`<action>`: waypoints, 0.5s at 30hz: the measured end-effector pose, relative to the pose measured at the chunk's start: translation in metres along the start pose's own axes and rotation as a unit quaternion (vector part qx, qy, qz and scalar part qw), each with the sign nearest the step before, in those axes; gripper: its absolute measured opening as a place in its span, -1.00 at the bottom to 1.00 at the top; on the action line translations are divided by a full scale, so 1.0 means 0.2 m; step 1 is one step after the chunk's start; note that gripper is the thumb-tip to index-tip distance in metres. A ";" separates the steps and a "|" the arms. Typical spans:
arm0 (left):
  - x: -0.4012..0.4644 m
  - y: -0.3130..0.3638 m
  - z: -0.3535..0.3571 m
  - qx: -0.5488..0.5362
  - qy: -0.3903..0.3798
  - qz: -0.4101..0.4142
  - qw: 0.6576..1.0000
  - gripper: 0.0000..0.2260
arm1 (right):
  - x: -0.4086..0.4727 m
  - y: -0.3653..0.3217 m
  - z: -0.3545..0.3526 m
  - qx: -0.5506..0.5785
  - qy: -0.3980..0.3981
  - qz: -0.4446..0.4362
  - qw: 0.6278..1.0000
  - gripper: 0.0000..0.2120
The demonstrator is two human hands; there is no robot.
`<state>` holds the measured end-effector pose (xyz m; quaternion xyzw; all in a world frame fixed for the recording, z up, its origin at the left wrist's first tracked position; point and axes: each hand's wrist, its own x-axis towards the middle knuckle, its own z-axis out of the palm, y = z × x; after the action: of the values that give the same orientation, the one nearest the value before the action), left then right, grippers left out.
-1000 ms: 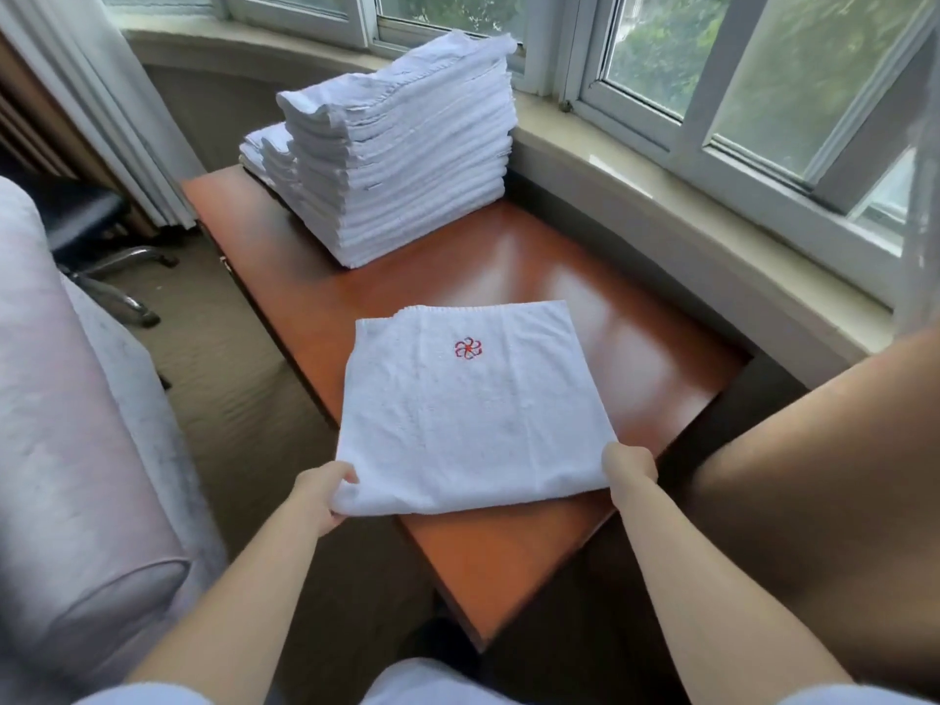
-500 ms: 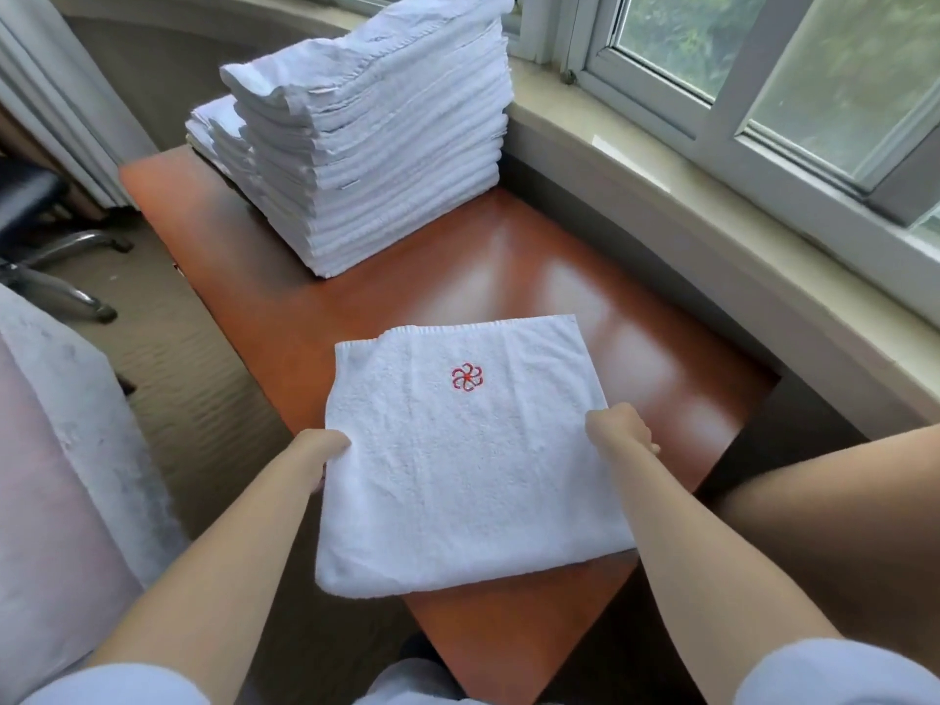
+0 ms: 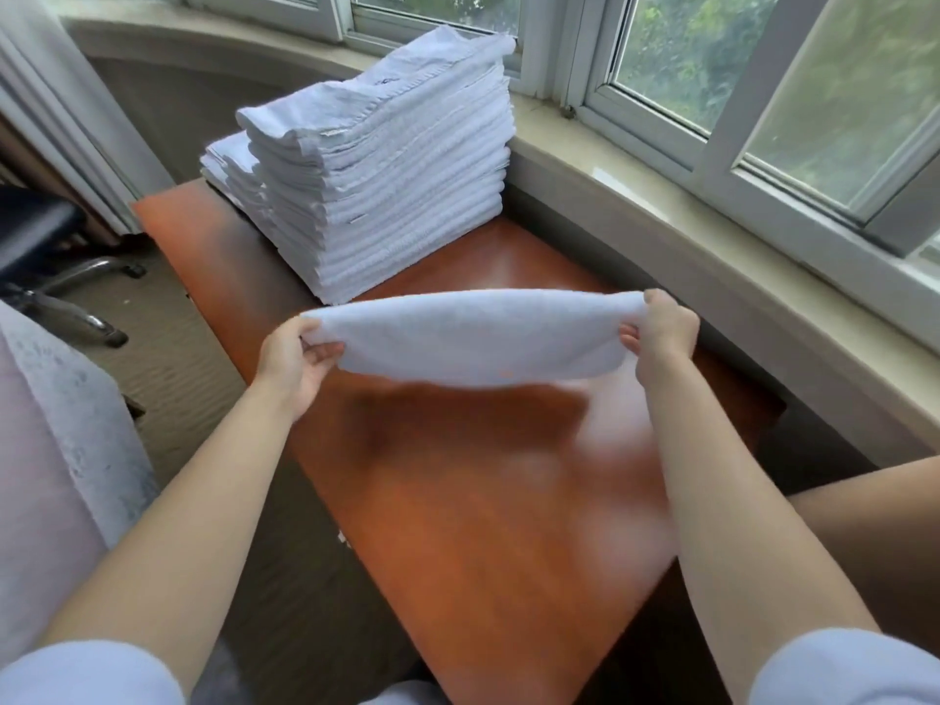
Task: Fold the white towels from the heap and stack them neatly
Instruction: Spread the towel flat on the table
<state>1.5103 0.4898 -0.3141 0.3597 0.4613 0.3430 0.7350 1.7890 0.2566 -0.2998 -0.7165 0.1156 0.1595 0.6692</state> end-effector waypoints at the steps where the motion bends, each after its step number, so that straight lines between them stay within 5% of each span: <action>1: -0.02 0.00 -0.03 -0.013 -0.004 0.029 0.999 -0.93 | -0.02 -0.02 -0.03 0.010 -0.011 -0.013 1.000 -0.87; 6: -0.14 -0.32 -0.26 0.140 0.030 0.018 0.990 -0.87 | -0.09 0.29 -0.21 -0.076 -0.046 0.028 0.996 -0.86; 8: -0.18 -0.50 -0.36 0.289 0.047 -0.047 0.955 -0.91 | -0.12 0.51 -0.29 -0.149 -0.066 0.106 0.981 -0.90; 10: -0.19 -0.63 -0.45 0.399 0.059 -0.067 0.912 -0.83 | -0.14 0.68 -0.36 -0.247 -0.051 0.161 0.954 -0.62; 15: -0.12 -0.63 -0.38 0.568 0.084 -0.019 0.818 -0.80 | -0.10 0.65 -0.32 -0.442 -0.039 0.096 0.891 -0.55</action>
<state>1.4542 0.4215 -0.4346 0.6745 0.6408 0.0351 0.3650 1.7266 0.1812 -0.4098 -0.9171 0.0749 0.2850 0.2685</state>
